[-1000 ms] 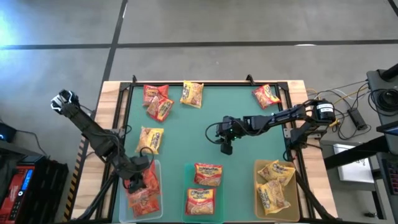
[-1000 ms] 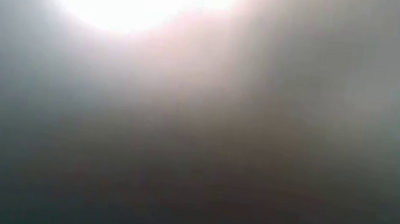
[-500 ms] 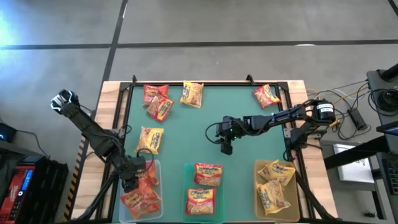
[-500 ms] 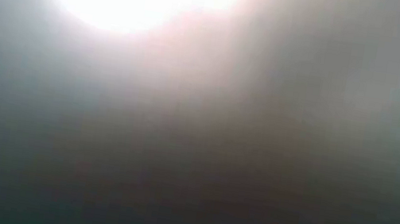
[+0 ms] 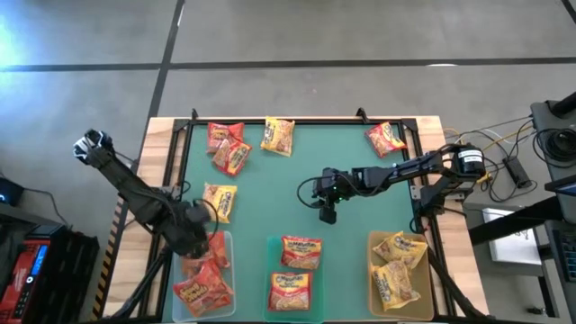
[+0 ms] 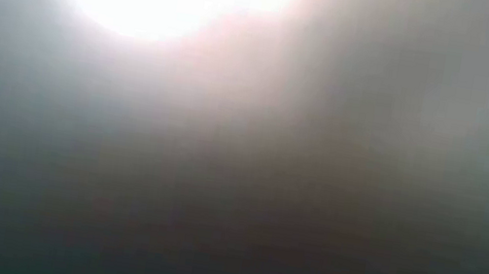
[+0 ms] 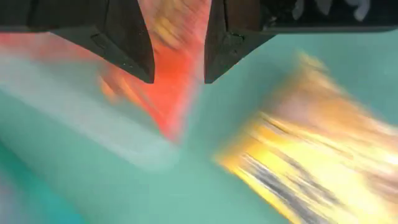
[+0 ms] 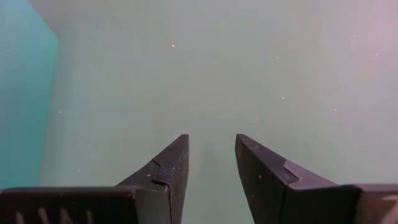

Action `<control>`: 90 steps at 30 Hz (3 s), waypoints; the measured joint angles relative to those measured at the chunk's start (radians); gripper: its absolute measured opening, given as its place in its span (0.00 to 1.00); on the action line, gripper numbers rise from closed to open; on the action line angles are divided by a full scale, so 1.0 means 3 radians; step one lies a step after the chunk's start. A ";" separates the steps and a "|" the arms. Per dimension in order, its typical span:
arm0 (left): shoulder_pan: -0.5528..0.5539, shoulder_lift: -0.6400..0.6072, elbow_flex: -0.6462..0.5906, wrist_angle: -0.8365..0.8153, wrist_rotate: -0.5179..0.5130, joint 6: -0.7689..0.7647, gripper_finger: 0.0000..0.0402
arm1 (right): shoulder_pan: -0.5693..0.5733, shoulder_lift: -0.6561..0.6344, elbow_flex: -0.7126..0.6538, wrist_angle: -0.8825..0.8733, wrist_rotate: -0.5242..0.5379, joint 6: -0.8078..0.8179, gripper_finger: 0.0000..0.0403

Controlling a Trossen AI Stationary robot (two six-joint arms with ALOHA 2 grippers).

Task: Sort Maruchan noodles
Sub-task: Put the yellow noodle pack into the orange bin

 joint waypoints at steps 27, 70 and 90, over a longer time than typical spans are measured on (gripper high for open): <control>0.1785 0.0010 -0.0529 -0.0245 -0.0161 0.0722 0.30 | 0.0000 0.0000 0.0000 0.0001 0.0000 0.0000 0.31; 0.2112 0.1219 -0.0384 0.2677 -0.0299 0.2455 0.30 | 0.0001 0.0000 0.0000 0.0002 0.0000 -0.0001 0.31; 0.2016 0.1665 -0.0182 0.2490 0.0420 0.2016 0.30 | 0.0000 -0.0001 0.0000 0.0047 -0.0001 0.0000 0.31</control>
